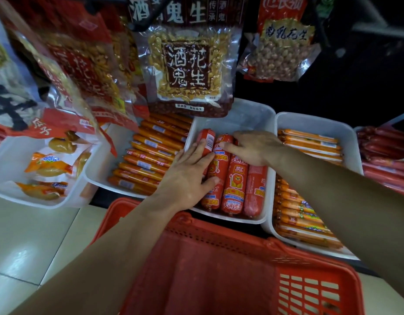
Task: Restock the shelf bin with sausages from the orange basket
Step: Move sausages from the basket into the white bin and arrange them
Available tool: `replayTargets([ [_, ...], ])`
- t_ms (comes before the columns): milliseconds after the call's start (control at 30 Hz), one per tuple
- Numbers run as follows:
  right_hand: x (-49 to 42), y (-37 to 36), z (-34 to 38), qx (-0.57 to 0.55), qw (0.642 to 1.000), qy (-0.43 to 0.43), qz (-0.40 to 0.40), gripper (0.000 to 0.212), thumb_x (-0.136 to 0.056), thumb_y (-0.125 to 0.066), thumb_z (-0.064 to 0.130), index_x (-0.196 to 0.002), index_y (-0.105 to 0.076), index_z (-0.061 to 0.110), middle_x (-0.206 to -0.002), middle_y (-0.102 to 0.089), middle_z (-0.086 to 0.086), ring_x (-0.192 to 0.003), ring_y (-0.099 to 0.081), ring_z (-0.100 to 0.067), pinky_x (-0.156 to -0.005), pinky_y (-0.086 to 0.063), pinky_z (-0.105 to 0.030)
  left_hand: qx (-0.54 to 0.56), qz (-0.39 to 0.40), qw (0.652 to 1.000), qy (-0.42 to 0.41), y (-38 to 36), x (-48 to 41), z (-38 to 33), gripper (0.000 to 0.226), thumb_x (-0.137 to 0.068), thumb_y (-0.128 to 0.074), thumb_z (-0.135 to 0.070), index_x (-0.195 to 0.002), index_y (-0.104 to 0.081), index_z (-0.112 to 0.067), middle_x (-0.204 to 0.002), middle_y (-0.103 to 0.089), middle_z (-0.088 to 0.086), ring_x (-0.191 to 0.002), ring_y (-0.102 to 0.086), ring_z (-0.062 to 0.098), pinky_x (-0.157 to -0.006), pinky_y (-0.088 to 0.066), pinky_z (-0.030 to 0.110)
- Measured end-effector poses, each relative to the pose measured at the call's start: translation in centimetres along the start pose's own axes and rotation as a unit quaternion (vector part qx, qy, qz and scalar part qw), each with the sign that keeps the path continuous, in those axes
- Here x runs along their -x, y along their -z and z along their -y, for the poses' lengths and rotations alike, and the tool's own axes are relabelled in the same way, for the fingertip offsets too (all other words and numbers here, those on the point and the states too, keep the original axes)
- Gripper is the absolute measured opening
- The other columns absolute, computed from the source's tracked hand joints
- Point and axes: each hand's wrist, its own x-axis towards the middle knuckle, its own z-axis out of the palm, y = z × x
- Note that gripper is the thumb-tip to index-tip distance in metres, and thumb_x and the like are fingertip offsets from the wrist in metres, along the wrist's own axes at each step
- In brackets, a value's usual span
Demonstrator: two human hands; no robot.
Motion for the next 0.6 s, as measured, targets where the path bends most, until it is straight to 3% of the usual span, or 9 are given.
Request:
replayTargets([
  [100, -0.3, -0.4, 0.9, -0.043, 0.998, -0.024, -0.028, 0.078, -0.087, -0.022, 0.082, -0.146, -0.039, 0.033, -0.144, -0.055, -0.002, -0.127, -0.055, -0.026, -0.097, -0.046, -0.040, 0.013, -0.009, 1.000, -0.001, -0.1, 0.0, 0.0, 0.071, -0.098, -0.044, -0.054, -0.158, -0.015, -0.028, -0.164, 0.014, -0.007, -0.151, 0.011, 0.009, -0.123, 0.008, 0.035],
  [200, -0.5, -0.7, 2.0, -0.025, 0.998, -0.033, -0.040, 0.073, -0.082, -0.024, 0.084, -0.133, -0.048, 0.036, -0.130, -0.065, -0.003, -0.119, -0.060, -0.028, -0.095, -0.045, -0.041, 0.021, -0.011, 1.000, -0.004, -0.1, 0.0, 0.1, 0.071, -0.098, -0.045, -0.053, -0.158, -0.016, -0.028, -0.165, 0.013, -0.007, -0.151, 0.011, 0.009, -0.123, 0.008, 0.034],
  [300, -0.9, -0.5, 2.5, -0.025, 0.997, -0.051, -0.045, 0.065, -0.084, -0.027, 0.079, -0.123, -0.051, 0.033, -0.125, -0.066, -0.005, -0.116, -0.060, -0.029, -0.090, -0.045, -0.042, 0.028, -0.012, 1.000, -0.004, -0.3, 0.0, 0.2, 0.071, -0.098, -0.047, -0.052, -0.157, -0.017, -0.029, -0.165, 0.012, -0.008, -0.151, 0.012, 0.008, -0.122, 0.009, 0.032],
  [467, -0.9, -1.3, 3.3, -0.024, 0.997, -0.042, -0.064, 0.057, -0.095, -0.024, 0.067, -0.125, -0.048, 0.024, -0.124, -0.066, -0.010, -0.115, -0.059, -0.032, -0.082, -0.038, -0.042, 0.030, -0.016, 0.999, -0.010, -0.3, -0.1, 0.3, 0.071, -0.098, -0.047, -0.052, -0.157, -0.018, -0.028, -0.165, 0.011, -0.007, -0.151, 0.011, 0.008, -0.122, 0.009, 0.032],
  [600, 0.6, -1.3, 2.2, 0.022, 0.998, -0.027, -0.049, 0.074, -0.092, -0.016, 0.074, -0.143, -0.039, 0.026, -0.143, -0.054, -0.009, -0.133, -0.047, -0.031, -0.107, -0.032, -0.049, 0.024, -0.017, 1.000, -0.012, -0.4, 0.0, 0.4, 0.070, -0.098, -0.046, -0.052, -0.157, -0.016, -0.029, -0.164, 0.013, -0.008, -0.151, 0.011, 0.008, -0.120, 0.011, 0.030],
])
